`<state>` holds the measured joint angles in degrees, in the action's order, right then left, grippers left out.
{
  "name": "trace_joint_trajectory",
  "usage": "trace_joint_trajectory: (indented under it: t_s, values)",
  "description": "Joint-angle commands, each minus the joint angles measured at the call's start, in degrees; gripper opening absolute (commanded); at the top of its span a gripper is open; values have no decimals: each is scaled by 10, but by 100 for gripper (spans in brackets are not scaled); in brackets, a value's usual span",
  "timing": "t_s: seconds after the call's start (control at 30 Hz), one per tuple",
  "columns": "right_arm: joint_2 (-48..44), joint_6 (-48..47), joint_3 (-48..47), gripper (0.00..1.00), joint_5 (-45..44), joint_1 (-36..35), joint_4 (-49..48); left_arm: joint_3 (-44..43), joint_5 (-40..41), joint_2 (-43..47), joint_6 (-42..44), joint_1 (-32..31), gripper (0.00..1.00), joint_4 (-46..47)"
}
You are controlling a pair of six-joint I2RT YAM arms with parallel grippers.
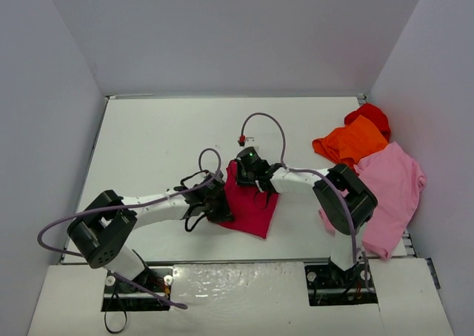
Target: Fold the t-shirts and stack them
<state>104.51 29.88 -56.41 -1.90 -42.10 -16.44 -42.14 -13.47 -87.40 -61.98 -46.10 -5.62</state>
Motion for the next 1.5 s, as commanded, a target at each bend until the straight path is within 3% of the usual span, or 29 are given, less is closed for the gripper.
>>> trace_joint_trajectory:
  t_s: [0.0,0.27,0.4,0.47,0.53,0.57,0.67,0.7,0.8,0.87,1.0,1.1,1.23,1.47]
  values:
    - [16,-40,-37,0,-47,30,-40,-31,1,-10,7,-9,0,14]
    - [24,-32,-52,0,-38,34,-42,-30,-2,-20,10,-15,0,15]
    - [-4,-35,-47,12,-53,35,-44,-35,12,-4,21,-19,1,13]
    - [-24,-39,-43,25,-48,35,-53,-44,26,10,27,-26,14,3]
    - [-39,-52,-49,51,-38,35,-61,-58,50,21,34,-34,36,-28]
    - [-40,-57,-56,59,-36,35,-58,-68,62,25,39,-38,46,-43]
    - [-35,-70,-90,67,-40,36,-32,-99,107,36,55,-58,69,-85]
    - [-39,-71,-94,68,-41,36,-26,-107,123,41,61,-61,73,-98]
    - [-69,-76,-111,68,-49,36,-7,-140,196,88,87,-95,75,-134]
    - [-120,-82,-122,68,-70,36,33,-154,292,150,106,-124,76,-173]
    - [-246,-97,-86,69,-187,37,98,-167,436,296,111,-145,77,-256]
    - [-392,-108,-19,84,-292,41,131,-170,533,427,111,-144,82,-327]
    - [-552,-130,38,100,-338,42,144,-172,601,527,94,-142,91,-387]
    - [-620,-136,46,100,-364,43,182,-194,602,535,53,-141,91,-459]
